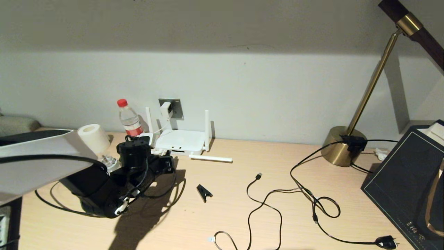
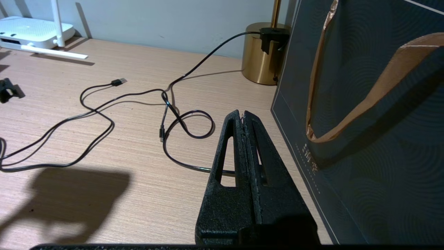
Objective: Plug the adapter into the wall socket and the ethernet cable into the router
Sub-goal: Align cable and router interface, then plug cable into router interface
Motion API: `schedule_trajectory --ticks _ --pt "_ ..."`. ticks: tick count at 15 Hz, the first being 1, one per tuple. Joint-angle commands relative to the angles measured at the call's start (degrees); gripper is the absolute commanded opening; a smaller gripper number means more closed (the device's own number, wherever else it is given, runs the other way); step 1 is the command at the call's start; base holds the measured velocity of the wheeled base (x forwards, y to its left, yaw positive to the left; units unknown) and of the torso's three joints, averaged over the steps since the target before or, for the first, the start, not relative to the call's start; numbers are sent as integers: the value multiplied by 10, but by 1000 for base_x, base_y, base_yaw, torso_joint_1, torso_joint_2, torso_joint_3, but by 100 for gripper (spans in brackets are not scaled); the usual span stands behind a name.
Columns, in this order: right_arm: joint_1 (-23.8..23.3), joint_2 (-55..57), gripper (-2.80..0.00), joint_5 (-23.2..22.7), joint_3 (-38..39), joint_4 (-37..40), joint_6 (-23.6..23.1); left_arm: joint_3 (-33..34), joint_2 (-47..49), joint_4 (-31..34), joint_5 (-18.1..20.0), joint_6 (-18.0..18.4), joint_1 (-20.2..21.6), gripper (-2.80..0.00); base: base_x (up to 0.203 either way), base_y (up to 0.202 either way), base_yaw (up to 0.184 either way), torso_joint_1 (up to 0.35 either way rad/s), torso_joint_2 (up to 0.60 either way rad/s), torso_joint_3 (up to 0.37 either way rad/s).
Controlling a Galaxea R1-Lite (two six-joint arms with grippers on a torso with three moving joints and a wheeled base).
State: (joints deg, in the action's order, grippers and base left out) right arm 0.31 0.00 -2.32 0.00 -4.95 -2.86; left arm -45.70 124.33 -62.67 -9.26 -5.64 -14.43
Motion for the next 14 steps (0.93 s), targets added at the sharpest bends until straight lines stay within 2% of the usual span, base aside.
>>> schedule_trajectory --ticks 1,4,14 --pt "0 1 -280 -1 20 -1 0 -1 4 -3 4 1 4 -280 0 0 0 0 0 0" --pt "0 1 -280 -1 20 -1 0 -3 7 -3 6 20 5 -280 0 0 0 0 0 0" --pt "0 1 -280 -1 20 -1 0 33 -10 -14 8 20 11 -280 0 0 0 0 0 0"
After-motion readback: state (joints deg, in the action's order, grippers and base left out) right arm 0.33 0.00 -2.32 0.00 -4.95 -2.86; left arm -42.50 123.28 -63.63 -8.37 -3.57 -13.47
